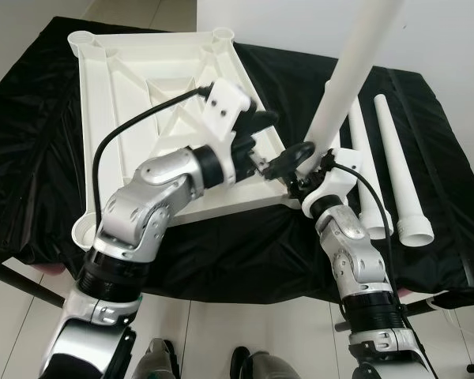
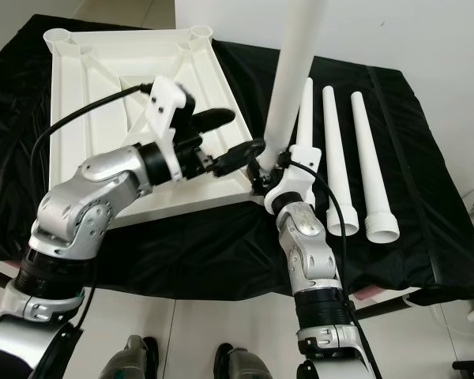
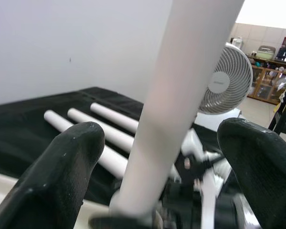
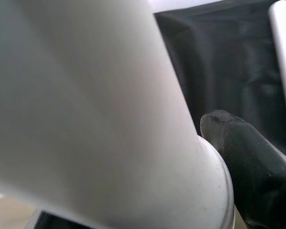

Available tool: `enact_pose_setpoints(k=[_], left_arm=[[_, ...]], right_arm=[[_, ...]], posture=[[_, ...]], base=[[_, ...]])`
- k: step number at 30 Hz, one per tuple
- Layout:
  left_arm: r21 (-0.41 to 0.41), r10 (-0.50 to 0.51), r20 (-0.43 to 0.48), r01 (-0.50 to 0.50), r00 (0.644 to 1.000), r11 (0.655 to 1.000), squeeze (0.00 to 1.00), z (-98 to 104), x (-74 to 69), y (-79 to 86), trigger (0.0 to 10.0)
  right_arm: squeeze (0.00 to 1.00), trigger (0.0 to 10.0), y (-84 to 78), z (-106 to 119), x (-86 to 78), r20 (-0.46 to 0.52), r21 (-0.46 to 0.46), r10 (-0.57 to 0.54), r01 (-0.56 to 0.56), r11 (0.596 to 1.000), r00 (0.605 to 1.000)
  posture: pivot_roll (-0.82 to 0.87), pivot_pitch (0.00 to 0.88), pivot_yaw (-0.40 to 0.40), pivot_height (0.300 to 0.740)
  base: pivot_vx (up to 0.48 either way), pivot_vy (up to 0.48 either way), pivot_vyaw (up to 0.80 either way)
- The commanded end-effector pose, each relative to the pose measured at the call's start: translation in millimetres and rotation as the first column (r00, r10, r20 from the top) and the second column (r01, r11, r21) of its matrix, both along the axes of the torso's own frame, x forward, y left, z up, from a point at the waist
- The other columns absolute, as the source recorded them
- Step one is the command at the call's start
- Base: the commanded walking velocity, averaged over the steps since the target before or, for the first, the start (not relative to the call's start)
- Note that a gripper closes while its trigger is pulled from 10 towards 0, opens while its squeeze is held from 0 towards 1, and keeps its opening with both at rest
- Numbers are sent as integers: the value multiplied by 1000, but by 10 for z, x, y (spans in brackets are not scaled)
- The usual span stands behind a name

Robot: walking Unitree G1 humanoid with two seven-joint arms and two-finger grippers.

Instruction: Building children table

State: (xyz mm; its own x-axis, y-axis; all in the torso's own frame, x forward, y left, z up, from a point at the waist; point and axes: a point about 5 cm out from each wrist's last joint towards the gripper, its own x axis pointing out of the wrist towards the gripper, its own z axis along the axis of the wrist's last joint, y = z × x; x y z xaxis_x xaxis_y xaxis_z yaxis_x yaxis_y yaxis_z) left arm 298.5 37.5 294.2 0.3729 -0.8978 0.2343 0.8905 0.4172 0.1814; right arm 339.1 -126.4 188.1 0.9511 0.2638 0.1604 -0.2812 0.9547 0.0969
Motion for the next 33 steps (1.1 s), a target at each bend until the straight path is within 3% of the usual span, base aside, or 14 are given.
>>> enact_pose_setpoints(k=[1, 21, 22, 23, 24, 25, 33], left_arm=[[-5, -3, 22, 3, 1000, 1000, 0, 28, 2, -48, 10000], [-59, -8, 144, 17, 990, 998, 0, 380, 78, -230, 10000], [-61, -9, 147, 18, 989, 998, 0, 387, 79, -234, 3451], [-61, -9, 147, 18, 989, 998, 0, 387, 79, -234, 3451], [-64, -12, 148, 22, 989, 998, 0, 392, 83, -243, 2510], [-69, -17, 146, 28, 989, 997, 0, 397, 81, -245, 78], [-65, -22, 152, 32, 988, 997, 0, 420, 91, -253, 0]], right_arm=[[0, 10000, 8, -10, -21, -11, -3, 31, -31, 1000, 999], [0, 10000, 89, -62, -55, -43, -93, 124, -128, 987, 991], [0, 10000, 95, -65, -58, -45, -95, 129, -132, 987, 991], [0, 10000, 95, -65, -58, -45, -95, 129, -132, 987, 991], [0, 10000, 95, -66, -59, -46, -97, 130, -134, 986, 990], [0, 10000, 92, -65, -57, -46, -97, 129, -133, 986, 991], [0, 10000, 82, -40, -55, -35, -111, 139, -143, 984, 990]], posture=[[106, 173, -98, 740], [104, 145, -91, 740], [104, 145, -91, 740], [104, 145, -91, 740], [104, 145, -91, 740], [104, 145, -91, 740], [104, 144, -86, 740]], base=[[0, 0, 0], [0, 0, 0], [0, 0, 0], [0, 0, 0], [0, 0, 0], [0, 0, 0], [0, 0, 0]])
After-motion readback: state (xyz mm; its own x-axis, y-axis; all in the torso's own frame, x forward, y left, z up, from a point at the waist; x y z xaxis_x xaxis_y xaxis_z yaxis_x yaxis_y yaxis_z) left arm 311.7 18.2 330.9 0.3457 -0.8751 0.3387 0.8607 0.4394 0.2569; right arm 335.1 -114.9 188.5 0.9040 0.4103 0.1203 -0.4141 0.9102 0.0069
